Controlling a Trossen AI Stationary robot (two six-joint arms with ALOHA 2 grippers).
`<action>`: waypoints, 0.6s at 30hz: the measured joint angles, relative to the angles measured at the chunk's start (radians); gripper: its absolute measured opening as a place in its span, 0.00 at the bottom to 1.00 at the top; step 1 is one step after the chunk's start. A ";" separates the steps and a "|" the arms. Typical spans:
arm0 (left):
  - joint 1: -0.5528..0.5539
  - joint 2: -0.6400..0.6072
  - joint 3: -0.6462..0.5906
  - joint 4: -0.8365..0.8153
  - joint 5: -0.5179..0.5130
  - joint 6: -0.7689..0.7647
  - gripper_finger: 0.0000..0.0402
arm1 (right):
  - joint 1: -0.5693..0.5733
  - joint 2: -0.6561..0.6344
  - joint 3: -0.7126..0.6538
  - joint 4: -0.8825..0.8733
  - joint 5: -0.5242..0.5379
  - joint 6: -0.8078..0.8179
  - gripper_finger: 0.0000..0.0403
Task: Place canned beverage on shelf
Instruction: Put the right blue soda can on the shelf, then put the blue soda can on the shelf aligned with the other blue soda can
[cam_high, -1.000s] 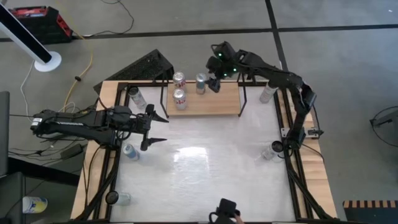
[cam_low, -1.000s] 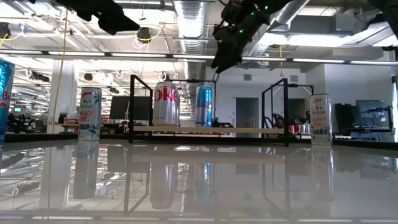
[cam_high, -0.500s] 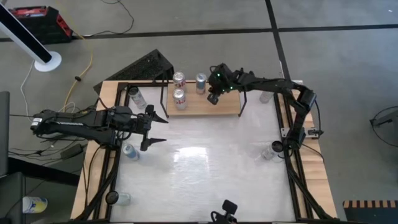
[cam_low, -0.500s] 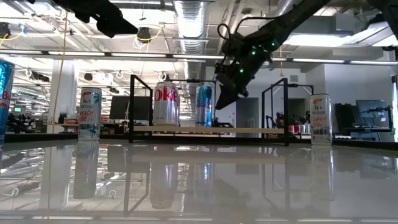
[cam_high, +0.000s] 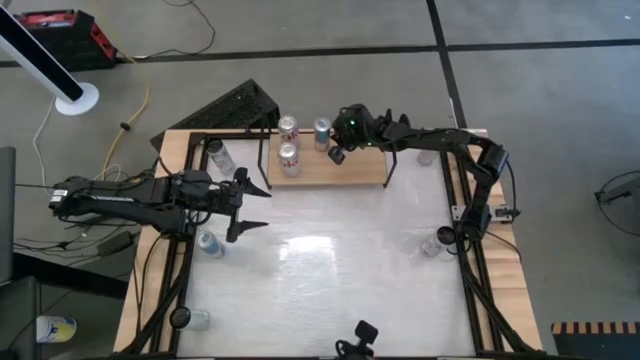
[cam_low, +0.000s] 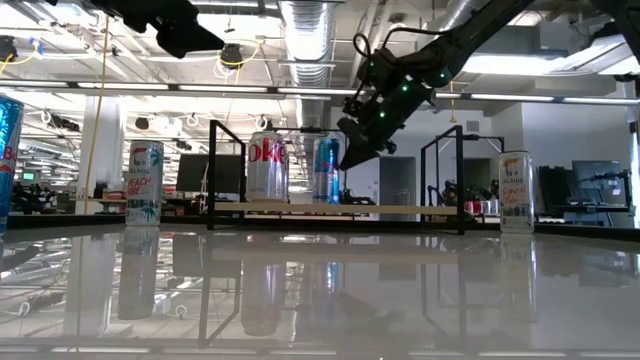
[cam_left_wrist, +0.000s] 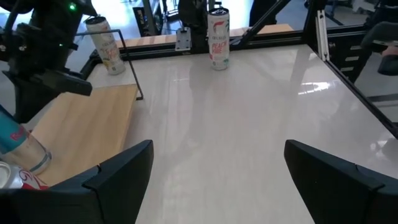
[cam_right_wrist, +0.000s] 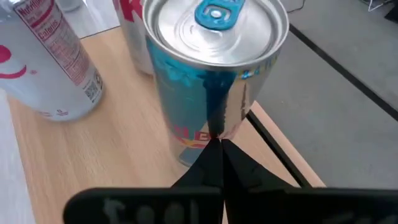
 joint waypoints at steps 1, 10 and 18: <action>0.000 0.000 0.000 0.000 0.000 0.004 0.86 | 0.003 0.000 0.000 0.002 0.000 0.001 0.04; 0.000 0.000 0.000 -0.001 0.000 0.006 0.86 | 0.016 0.000 0.000 0.053 -0.003 0.023 0.05; 0.000 0.000 0.000 -0.026 0.000 -0.001 0.86 | 0.061 0.000 0.000 -0.013 -0.004 0.029 0.05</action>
